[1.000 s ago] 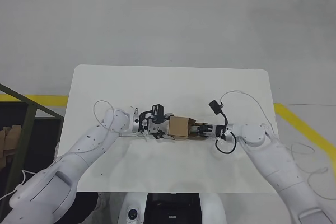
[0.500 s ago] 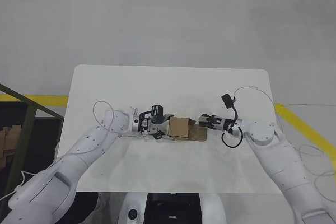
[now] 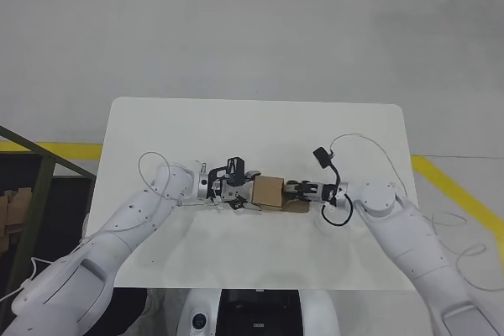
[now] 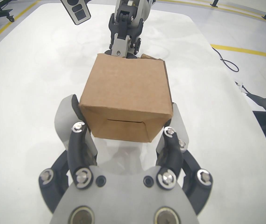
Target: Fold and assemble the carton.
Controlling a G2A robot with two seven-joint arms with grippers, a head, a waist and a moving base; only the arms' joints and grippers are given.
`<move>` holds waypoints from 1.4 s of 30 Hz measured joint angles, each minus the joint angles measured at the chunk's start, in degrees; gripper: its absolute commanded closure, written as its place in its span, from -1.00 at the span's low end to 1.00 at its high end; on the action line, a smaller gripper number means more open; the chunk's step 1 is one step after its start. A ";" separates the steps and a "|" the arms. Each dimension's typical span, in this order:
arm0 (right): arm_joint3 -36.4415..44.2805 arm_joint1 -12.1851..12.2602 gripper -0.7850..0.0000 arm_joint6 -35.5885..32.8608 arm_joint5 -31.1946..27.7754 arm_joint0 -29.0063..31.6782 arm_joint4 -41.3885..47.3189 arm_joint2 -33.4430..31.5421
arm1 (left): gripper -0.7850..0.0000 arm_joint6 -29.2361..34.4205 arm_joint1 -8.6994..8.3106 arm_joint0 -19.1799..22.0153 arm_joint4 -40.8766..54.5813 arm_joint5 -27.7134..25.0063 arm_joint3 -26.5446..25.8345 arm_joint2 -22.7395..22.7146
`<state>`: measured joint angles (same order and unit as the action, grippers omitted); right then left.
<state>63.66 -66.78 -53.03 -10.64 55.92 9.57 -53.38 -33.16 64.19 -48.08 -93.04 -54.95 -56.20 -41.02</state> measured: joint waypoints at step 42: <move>10.58 4.36 1.00 -10.63 5.15 8.34 -3.38 -11.13 | -0.63 0.39 -0.14 -0.46 0.23 -0.01 0.44 -0.51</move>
<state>74.24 -62.42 -63.67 -5.50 64.26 6.19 -64.51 -32.77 64.05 -48.54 -92.81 -54.97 -55.76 -41.53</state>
